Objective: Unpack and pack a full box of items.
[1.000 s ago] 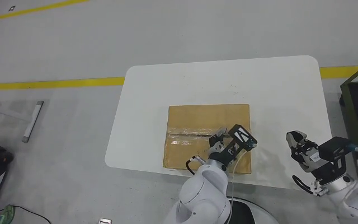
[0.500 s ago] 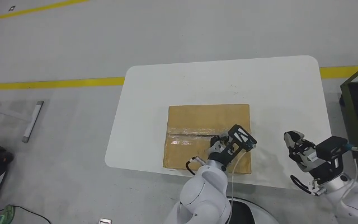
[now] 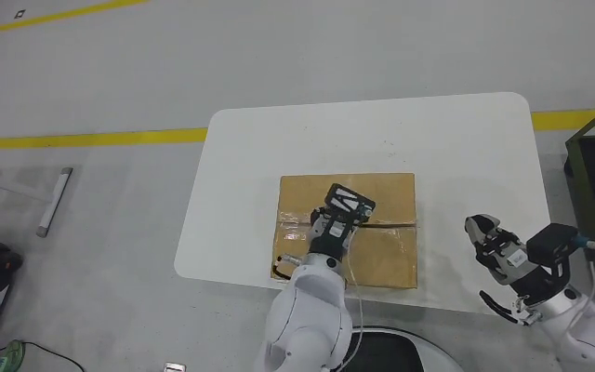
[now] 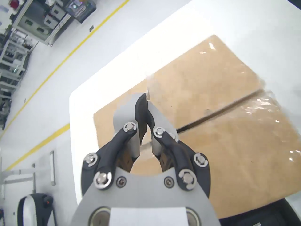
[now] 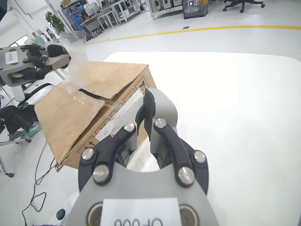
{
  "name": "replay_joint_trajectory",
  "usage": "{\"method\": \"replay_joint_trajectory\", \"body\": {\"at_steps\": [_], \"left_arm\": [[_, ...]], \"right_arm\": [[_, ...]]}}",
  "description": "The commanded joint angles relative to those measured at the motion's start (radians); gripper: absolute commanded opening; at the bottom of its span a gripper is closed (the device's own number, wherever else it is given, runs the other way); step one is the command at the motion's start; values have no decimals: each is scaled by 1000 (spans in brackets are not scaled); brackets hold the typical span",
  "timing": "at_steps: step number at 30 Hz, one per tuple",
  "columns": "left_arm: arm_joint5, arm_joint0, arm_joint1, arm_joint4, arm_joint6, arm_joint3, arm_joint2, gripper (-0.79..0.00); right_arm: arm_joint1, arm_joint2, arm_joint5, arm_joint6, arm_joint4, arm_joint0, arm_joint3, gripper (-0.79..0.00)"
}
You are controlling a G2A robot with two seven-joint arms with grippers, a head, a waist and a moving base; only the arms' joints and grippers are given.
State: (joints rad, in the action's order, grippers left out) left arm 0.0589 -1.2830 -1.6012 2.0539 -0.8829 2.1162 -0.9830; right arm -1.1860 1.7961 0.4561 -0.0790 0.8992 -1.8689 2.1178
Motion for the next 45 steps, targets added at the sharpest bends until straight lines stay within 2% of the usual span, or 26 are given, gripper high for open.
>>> {"method": "replay_joint_trajectory", "body": {"at_steps": [1,7,15,18,29,30,31,32,40,45], "left_arm": [[-16,-13,4,8,-3,35,-58,-785],[-45,-51,15,22,-12,101,-253,-785],[-88,-73,23,21,7,92,-403,-785],[-113,-64,24,25,17,63,-446,-785],[-174,-36,26,24,41,-35,-522,-785],[-176,-36,26,22,36,-42,-529,-683],[-176,-35,26,21,28,-49,-535,-105],[-174,-34,27,27,16,-55,-543,0],[-199,-27,26,-1,-21,-38,-585,0],[-219,-38,27,0,-18,-8,-613,0]], "right_arm": [[1,0,4,-9,-6,4,5,-785],[2,-19,14,-32,-9,24,7,-785],[4,-38,19,-52,-6,49,3,-785],[5,-40,20,-58,-5,54,3,-785],[8,-29,18,-58,-7,48,5,-785],[8,-27,18,-57,-9,46,5,-785],[8,-25,19,-56,-9,44,6,-785],[8,-23,18,-55,-8,42,6,-785],[9,-19,26,-47,-13,29,10,-785],[13,-8,91,-41,7,15,-1,-785]]}}
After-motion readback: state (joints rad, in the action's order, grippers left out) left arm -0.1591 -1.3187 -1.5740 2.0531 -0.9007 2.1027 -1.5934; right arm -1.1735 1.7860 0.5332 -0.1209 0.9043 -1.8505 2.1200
